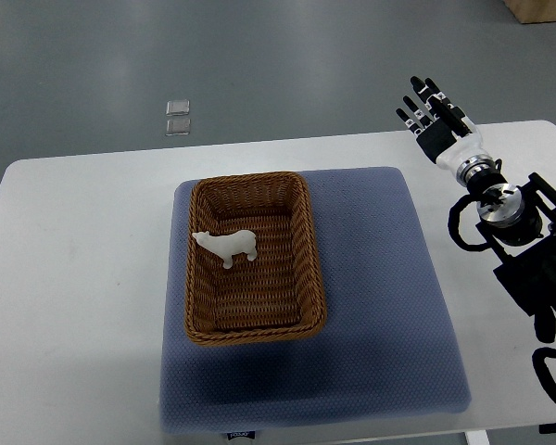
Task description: Place white bear in brown basket with right hand
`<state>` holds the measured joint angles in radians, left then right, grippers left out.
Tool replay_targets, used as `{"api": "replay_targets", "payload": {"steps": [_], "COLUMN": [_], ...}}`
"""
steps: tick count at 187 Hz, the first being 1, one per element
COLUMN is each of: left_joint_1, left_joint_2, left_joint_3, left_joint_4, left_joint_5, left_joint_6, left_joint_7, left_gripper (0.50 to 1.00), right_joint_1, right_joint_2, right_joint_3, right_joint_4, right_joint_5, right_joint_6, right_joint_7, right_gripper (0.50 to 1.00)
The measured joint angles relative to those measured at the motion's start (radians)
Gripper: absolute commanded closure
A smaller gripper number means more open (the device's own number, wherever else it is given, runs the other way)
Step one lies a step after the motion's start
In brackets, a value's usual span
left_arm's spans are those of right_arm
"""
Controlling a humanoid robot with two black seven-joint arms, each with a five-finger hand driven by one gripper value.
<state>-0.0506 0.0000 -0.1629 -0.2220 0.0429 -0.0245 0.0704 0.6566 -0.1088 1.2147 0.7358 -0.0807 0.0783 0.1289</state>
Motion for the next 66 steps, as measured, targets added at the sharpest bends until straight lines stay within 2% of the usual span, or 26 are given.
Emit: {"api": "replay_targets", "payload": {"steps": [22,66], "left_joint_1": [0.0,0.0], "left_joint_2": [0.0,0.0], "left_joint_3": [0.0,0.0], "left_joint_4": [-0.005,-0.006], "left_joint_5": [0.0,0.0], "left_joint_6": [0.0,0.0], "left_joint_7": [0.0,0.0], "left_gripper": [0.5,0.5], "right_joint_1": [-0.004,-0.005], "right_joint_2": [0.003,0.016], "right_joint_3": [0.0,-0.01], "right_joint_4": [-0.001,0.002], "right_joint_5": [0.021,0.023], "right_joint_6": [0.005,0.005], "right_joint_7": [0.038,0.045], "right_gripper": [0.57,0.57]}}
